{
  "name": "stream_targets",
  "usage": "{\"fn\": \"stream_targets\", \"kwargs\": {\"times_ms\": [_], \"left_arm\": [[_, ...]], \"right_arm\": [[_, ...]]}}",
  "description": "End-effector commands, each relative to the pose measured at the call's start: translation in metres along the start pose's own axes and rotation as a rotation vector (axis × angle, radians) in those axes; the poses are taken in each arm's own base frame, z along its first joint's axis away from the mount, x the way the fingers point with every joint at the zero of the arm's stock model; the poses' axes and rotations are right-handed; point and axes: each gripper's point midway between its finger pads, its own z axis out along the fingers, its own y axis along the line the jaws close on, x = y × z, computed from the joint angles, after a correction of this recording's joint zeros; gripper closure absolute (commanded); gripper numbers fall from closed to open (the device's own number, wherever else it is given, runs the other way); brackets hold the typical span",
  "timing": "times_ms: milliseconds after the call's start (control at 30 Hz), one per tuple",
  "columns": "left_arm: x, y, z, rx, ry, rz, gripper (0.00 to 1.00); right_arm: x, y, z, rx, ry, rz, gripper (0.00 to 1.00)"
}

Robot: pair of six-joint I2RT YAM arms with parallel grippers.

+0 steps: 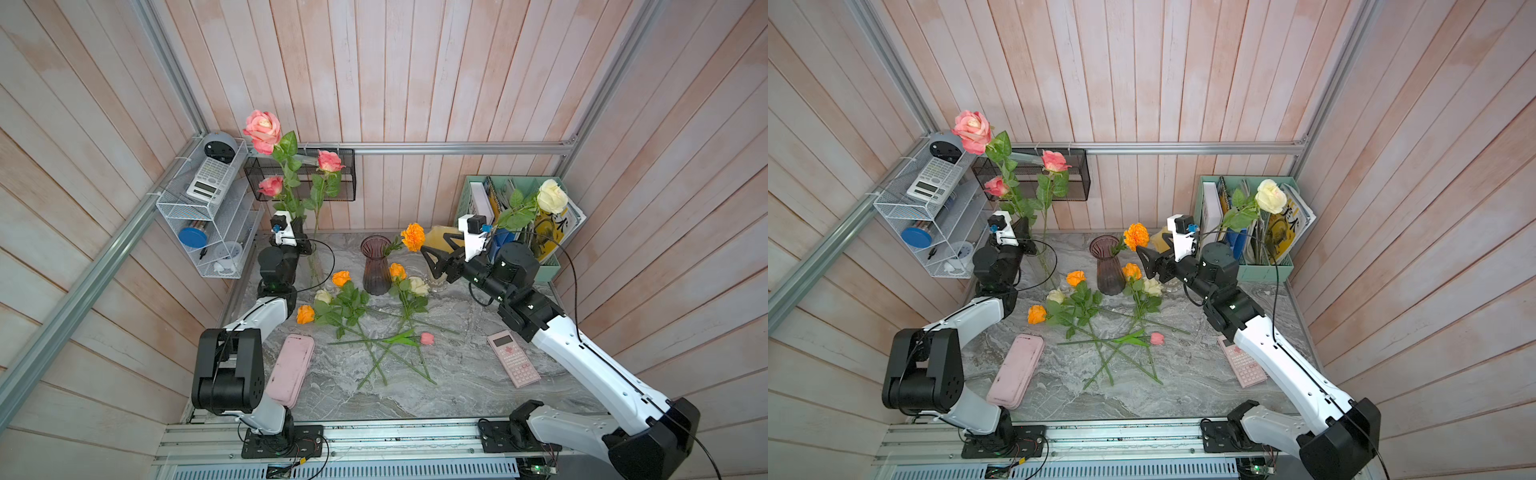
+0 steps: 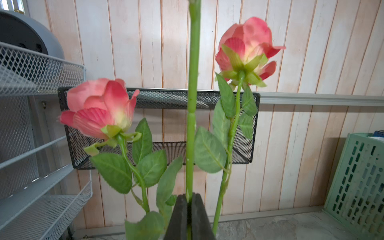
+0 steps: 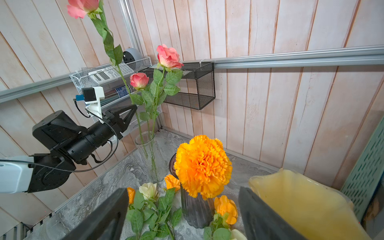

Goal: Arrange the flowers in different vases according to their colors
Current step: Insert the flower into the vase, then pick up the flower at the center of the board.

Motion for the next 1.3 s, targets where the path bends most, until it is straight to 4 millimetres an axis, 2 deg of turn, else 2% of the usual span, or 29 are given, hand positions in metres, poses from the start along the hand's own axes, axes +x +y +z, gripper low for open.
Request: {"fn": "stream_targets", "kwargs": {"times_ms": [0,100,267,367,500,667,733,800,933,1033,1133,1267], "left_arm": [[0.008,0.0,-0.003,-0.021,0.01,-0.016,0.9],[0.01,-0.002,-0.008,-0.042,0.024,-0.017,0.61],[-0.018,-0.003,-0.024,-0.063,0.011,-0.053,0.35],[-0.038,-0.01,-0.041,-0.059,0.024,-0.068,0.32],[-0.058,-0.029,-0.07,-0.029,0.081,-0.072,0.28],[-0.058,-0.081,-0.117,0.089,0.194,-0.101,0.27],[-0.051,-0.101,-0.14,0.127,0.243,-0.106,0.26],[-0.043,-0.118,-0.161,0.173,0.286,-0.119,0.26],[-0.02,-0.139,-0.195,0.215,0.408,-0.078,0.26],[-0.004,-0.152,-0.212,0.232,0.46,-0.054,0.26],[0.014,-0.166,-0.22,0.247,0.497,-0.116,0.26],[0.039,-0.187,-0.23,0.309,0.524,-0.193,0.26]], "right_arm": [[-0.011,0.006,-0.013,-0.019,-0.036,0.003,0.11],[-0.013,0.007,-0.021,-0.013,-0.038,0.003,0.11],[-0.003,0.007,-0.03,-0.001,0.021,0.033,0.11],[0.018,0.008,-0.037,-0.004,0.098,0.094,0.11],[0.065,0.003,-0.051,0.038,0.253,0.177,0.11],[0.135,0.005,-0.066,0.049,0.503,0.304,0.13],[0.164,0.004,-0.068,0.065,0.595,0.342,0.15],[0.185,0.0,-0.068,0.099,0.658,0.353,0.17],[0.21,-0.007,-0.059,0.15,0.733,0.329,0.19],[0.231,-0.012,-0.048,0.185,0.816,0.299,0.22],[0.247,-0.01,-0.033,0.188,0.866,0.273,0.27],[0.264,-0.01,-0.01,0.212,0.919,0.227,0.4]]}}
